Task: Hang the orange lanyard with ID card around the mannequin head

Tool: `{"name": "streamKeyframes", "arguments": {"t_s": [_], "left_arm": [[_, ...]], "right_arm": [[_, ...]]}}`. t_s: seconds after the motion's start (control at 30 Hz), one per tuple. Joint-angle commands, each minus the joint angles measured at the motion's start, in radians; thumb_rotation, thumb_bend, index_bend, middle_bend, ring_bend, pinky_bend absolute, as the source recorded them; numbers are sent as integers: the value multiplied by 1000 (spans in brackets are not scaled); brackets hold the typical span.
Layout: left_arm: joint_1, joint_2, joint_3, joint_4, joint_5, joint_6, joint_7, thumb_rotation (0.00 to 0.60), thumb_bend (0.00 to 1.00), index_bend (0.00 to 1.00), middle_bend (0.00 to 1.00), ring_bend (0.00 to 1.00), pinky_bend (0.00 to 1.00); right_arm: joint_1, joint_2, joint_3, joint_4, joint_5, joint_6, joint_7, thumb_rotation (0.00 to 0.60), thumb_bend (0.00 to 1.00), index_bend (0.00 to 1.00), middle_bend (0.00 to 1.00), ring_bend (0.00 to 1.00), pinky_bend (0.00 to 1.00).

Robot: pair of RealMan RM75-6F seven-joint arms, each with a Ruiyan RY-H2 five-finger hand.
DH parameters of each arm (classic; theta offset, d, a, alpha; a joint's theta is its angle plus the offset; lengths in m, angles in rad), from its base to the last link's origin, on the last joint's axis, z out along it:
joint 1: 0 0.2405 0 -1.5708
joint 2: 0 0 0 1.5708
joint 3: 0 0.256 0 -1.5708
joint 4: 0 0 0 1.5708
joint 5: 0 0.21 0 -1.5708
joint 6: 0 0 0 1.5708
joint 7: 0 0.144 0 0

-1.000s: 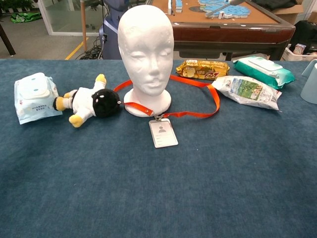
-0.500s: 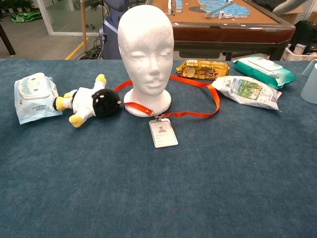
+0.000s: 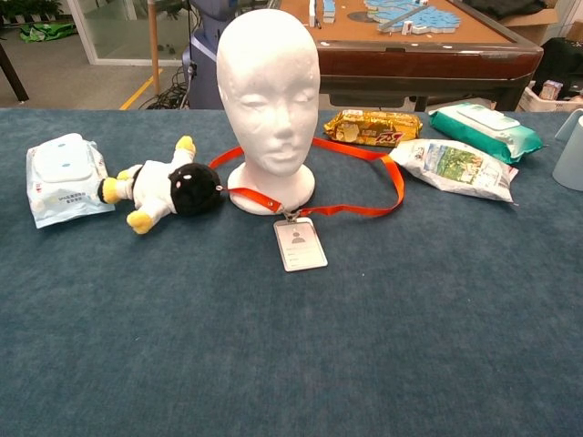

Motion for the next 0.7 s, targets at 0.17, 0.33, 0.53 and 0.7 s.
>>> {"name": "streamKeyframes", "arguments": {"t_s": [0.17,0.33,0.53,0.7], "left_arm": [[86,4,69,-17,87,68,19,361,220,32,226,293,473],[136,-18,97,-5,151,120,9,365,220,38,237,302,474],[177,-58,121,59,239,151,-52,377,220,45,251,304,485],[203,-98,140,129,298,163,-110,367,221,47,251,305,492]], "right_arm": [[-44,-21,-55,16,-111,-41,46,600,100,184,854,893,1000],[-45,-50,-85,20,-173,-91,35,600,124,184,874,912,1000],[-17,-94,-98,25,-187,-179,-2,600,170,184,896,942,1000],[20,-142,-83,43,-134,-252,-38,600,244,184,949,991,1000]]}}
